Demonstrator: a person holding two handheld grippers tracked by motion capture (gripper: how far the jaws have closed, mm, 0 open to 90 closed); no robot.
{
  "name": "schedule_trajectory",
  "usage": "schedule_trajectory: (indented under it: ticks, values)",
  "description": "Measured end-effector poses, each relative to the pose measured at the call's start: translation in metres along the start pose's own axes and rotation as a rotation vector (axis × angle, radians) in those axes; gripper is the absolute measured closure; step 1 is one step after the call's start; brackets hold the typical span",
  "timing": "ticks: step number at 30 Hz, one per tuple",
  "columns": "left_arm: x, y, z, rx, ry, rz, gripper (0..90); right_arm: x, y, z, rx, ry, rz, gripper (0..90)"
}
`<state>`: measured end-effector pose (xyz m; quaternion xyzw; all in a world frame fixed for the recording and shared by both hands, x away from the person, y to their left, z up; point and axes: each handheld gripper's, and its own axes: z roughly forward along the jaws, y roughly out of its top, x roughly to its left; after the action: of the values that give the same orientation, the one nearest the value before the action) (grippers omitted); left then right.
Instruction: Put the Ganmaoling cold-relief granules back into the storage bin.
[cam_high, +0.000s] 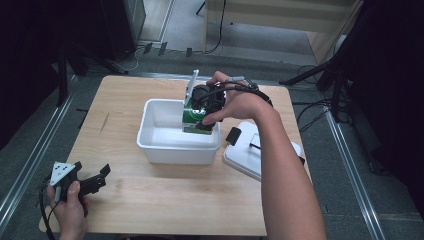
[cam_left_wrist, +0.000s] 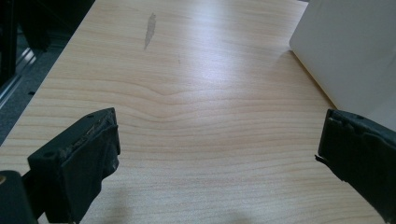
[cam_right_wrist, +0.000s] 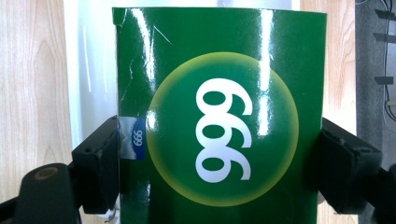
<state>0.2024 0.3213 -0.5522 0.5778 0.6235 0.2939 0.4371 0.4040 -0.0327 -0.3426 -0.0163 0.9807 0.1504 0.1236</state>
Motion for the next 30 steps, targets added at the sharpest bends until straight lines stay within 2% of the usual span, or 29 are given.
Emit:
schedule_trajectory:
  ticks: [10, 12, 18, 20, 30]
  values:
    - [0.000, 0.000, 0.000, -0.001, -0.002, -0.002, 0.0, -0.007, -0.011, 0.002, 0.013, -0.006, 0.019, 16.1]
    - [0.000, 0.000, 0.000, -0.001, -0.002, -0.004, 0.0, -0.008, -0.013, 0.004, 0.028, -0.008, 0.015, 16.1]
    - [0.000, 0.000, 0.000, 0.001, -0.004, -0.005, 0.0, -0.008, -0.016, 0.007, 0.022, 0.000, 0.007, 16.1]
    - [0.000, 0.000, 0.000, 0.001, -0.004, -0.006, 0.0, -0.008, -0.017, 0.010, 0.018, 0.005, -0.005, 16.1]
    - [0.001, 0.000, 0.000, 0.002, -0.007, -0.008, 0.0, -0.008, -0.016, 0.030, 0.055, 0.045, -0.001, 16.0]
